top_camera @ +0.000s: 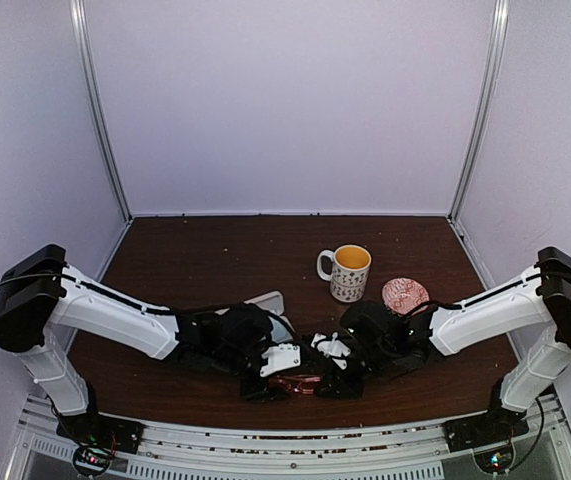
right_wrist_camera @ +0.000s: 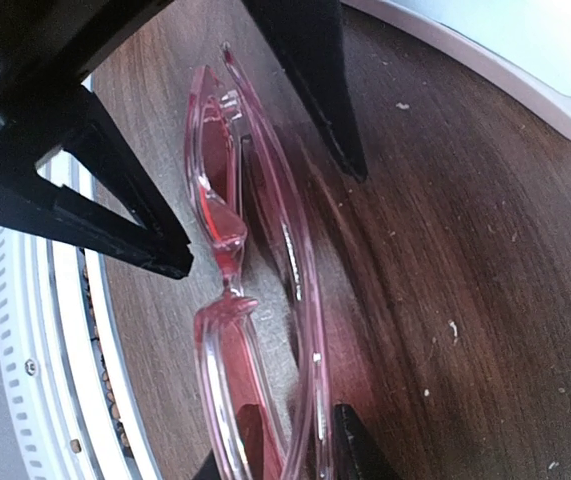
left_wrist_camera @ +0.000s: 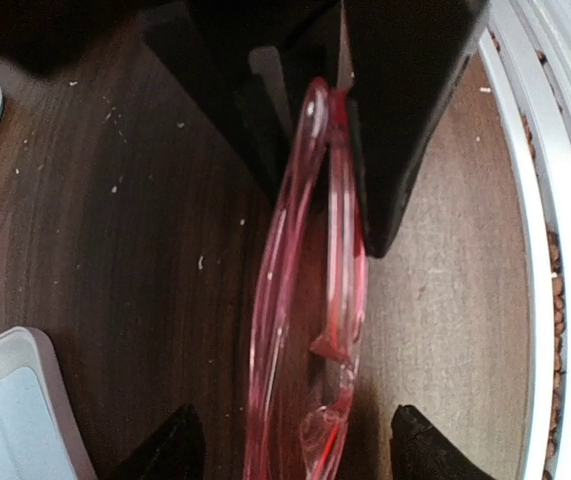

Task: Organize the sunglasses
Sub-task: Place the sunglasses at the center of the board.

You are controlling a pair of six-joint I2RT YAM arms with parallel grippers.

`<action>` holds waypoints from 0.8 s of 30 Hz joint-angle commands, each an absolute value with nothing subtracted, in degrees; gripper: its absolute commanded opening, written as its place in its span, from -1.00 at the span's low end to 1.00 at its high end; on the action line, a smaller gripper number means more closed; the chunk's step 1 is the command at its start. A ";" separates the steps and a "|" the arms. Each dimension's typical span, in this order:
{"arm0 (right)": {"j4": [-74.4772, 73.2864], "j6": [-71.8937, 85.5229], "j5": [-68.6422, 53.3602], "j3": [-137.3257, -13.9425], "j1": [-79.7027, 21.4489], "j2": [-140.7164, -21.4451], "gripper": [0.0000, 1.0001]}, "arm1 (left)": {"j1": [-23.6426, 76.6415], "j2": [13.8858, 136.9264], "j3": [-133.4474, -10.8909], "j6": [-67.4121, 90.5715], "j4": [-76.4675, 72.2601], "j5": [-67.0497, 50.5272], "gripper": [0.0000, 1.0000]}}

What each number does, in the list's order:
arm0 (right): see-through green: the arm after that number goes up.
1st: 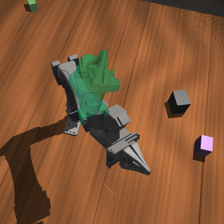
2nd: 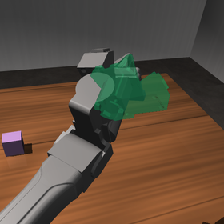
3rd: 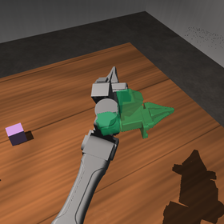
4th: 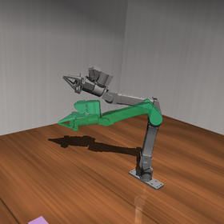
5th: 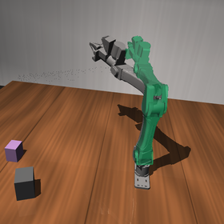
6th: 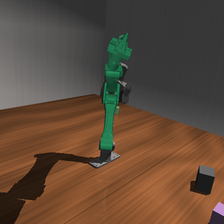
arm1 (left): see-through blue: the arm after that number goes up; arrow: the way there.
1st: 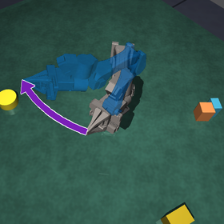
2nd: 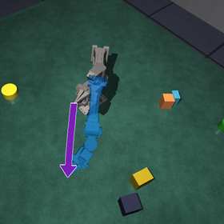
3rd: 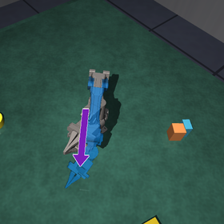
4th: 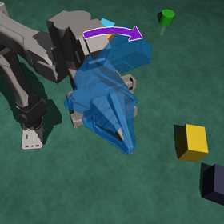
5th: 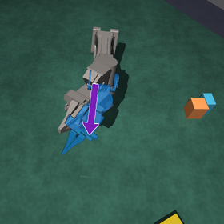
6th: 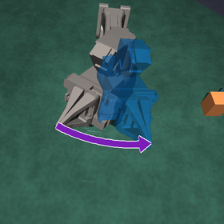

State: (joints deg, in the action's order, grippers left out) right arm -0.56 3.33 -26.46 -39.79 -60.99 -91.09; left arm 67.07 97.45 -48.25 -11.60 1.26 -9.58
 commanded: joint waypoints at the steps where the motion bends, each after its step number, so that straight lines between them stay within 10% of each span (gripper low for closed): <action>1: -1.06 3.08 -25.31 -39.69 -61.03 -90.81 -0.53 | 67.15 99.10 -48.87 -12.69 -1.46 -7.42 0.33; 24: 0.09 4.51 -26.44 -38.86 -60.88 -90.41 -0.37 | 67.10 101.07 -50.11 -10.96 0.28 -3.32 -0.24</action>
State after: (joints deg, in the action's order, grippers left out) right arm -0.40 3.75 -25.63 -39.79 -60.77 -91.09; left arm 67.22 100.66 -48.69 -11.90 1.41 -5.76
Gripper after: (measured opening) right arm 0.294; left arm 0.397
